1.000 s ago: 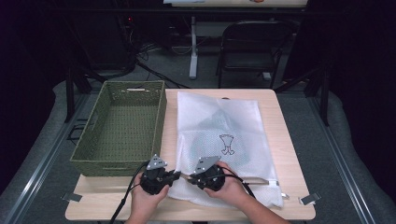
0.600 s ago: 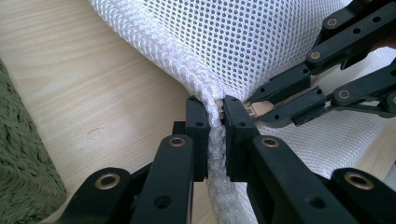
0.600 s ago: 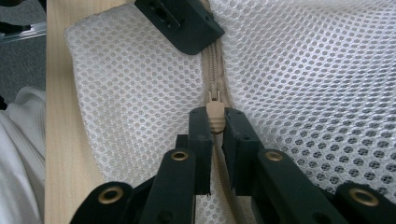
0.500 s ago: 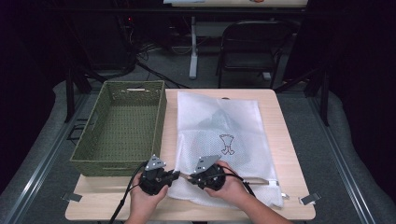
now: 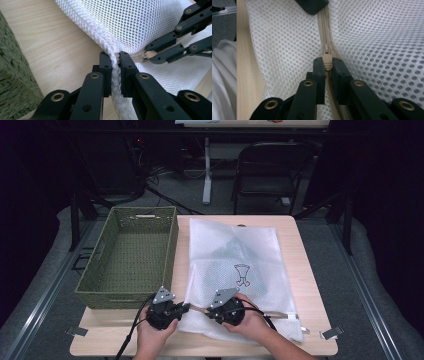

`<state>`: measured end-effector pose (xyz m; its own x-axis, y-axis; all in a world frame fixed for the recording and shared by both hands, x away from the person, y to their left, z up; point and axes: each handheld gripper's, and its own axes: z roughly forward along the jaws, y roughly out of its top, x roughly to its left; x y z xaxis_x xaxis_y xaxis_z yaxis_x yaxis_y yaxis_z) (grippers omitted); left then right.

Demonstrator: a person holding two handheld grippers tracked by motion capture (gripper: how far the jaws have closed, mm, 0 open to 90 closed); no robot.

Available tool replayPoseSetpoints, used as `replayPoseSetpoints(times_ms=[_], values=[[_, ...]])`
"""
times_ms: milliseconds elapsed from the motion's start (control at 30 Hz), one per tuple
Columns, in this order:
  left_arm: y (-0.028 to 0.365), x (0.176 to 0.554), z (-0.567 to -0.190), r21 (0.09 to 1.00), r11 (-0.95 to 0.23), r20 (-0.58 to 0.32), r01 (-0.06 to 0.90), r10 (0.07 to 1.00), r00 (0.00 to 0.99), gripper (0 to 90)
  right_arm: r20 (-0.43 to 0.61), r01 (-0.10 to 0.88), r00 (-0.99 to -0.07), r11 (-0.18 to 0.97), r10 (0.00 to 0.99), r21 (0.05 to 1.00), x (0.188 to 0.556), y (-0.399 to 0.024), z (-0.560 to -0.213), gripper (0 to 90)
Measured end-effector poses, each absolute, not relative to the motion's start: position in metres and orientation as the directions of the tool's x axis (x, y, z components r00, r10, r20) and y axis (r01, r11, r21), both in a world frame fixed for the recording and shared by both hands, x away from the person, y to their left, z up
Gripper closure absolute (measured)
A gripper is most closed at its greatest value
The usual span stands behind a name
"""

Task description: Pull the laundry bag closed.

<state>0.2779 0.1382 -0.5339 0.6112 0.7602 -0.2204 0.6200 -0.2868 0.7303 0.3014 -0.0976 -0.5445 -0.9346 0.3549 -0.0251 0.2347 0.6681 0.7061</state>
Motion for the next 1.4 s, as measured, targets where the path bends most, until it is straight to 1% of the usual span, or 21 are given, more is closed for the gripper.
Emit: replayPoseSetpoints(times_ms=[400, 667, 933, 1400], values=[[0.140, 0.278, -0.534, 0.733, -0.284, -0.214, 0.617, 0.766, 0.607, 82.9, -0.039, 0.238, -0.931, 0.682, 0.364, 0.691, 0.300, -0.121, -0.543, 82.1], [0.140, 0.278, -0.535, 0.731, -0.277, -0.219, 0.623, 0.769, 0.600, 82.9, -0.033, 0.263, -0.921, 0.684, 0.387, 0.681, 0.298, -0.140, -0.545, 82.0], [0.141, 0.278, -0.535, 0.732, -0.277, -0.217, 0.622, 0.771, 0.599, 82.9, -0.051, 0.255, -0.922, 0.700, 0.385, 0.667, 0.297, -0.154, -0.546, 82.1], [0.142, 0.278, -0.535, 0.728, -0.279, -0.219, 0.627, 0.772, 0.597, 82.8, -0.067, 0.285, -0.904, 0.712, 0.422, 0.641, 0.295, -0.184, -0.550, 82.1]])
